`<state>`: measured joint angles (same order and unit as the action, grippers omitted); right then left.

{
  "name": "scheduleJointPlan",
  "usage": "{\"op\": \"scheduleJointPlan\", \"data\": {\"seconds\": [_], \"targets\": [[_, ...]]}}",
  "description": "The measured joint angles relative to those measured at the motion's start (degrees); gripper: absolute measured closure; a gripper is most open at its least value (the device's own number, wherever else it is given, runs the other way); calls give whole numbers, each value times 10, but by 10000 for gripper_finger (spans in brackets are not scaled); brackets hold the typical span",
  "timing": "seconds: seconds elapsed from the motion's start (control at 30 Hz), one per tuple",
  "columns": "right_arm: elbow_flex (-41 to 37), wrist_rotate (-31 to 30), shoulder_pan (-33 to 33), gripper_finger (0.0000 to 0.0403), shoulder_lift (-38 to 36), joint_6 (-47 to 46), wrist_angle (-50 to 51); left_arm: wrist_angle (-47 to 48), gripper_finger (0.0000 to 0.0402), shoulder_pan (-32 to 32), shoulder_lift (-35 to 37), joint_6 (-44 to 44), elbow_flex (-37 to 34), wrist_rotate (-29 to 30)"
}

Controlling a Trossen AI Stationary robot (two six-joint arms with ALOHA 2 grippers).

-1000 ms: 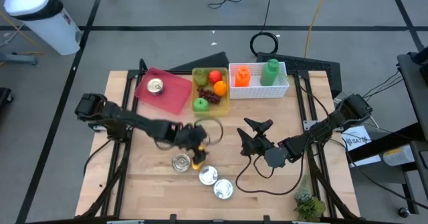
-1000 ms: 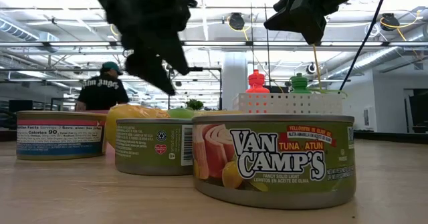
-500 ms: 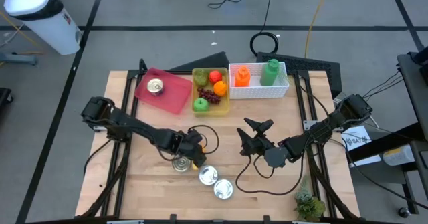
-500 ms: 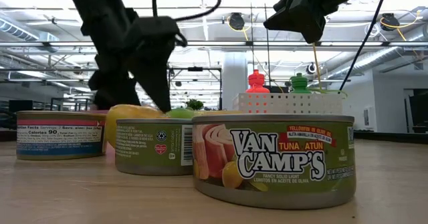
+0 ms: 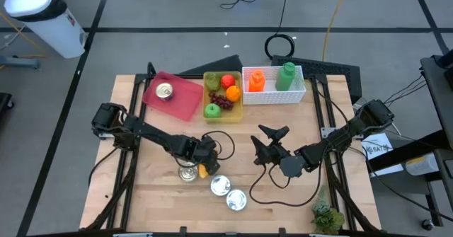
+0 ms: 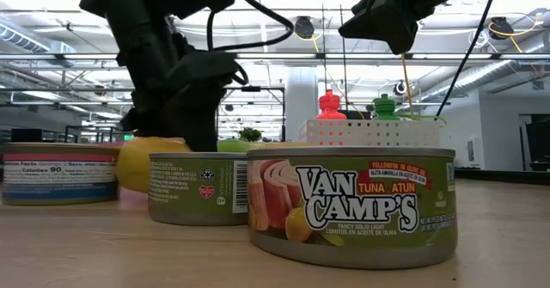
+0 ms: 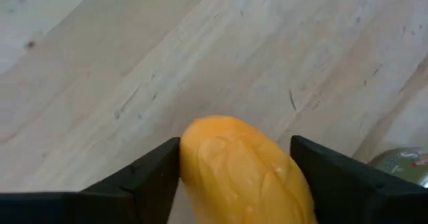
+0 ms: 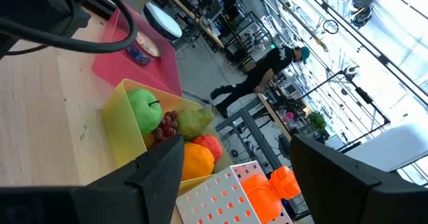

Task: Pick & Place Food Item
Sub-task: Put the yellow mango into the yellow bin

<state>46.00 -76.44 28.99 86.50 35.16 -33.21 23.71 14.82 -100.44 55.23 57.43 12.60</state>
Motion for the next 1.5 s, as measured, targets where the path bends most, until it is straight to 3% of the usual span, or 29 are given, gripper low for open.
{"op": "scheduleJointPlan", "data": {"seconds": [0.17,0.43,0.6,0.7,0.83,0.93,1.17,1.5], "targets": [[0,0,0,149,0,0,0,-2,198,-11,0,-24,0,-5],[0,-1,0,149,0,3,0,-20,202,-63,31,-111,22,42],[0,-1,0,149,0,6,0,-30,197,-113,43,-251,82,110],[0,-2,0,149,0,5,0,-68,193,-147,44,-389,115,136],[0,-2,0,149,0,5,0,-185,201,-189,44,-567,113,111],[0,-2,0,149,0,5,0,-238,205,-218,43,-637,114,82],[0,0,-1,149,0,6,0,-255,184,-270,10,-741,113,-1],[0,0,-3,149,0,6,1,-313,202,-296,-83,-783,113,-7]]}}
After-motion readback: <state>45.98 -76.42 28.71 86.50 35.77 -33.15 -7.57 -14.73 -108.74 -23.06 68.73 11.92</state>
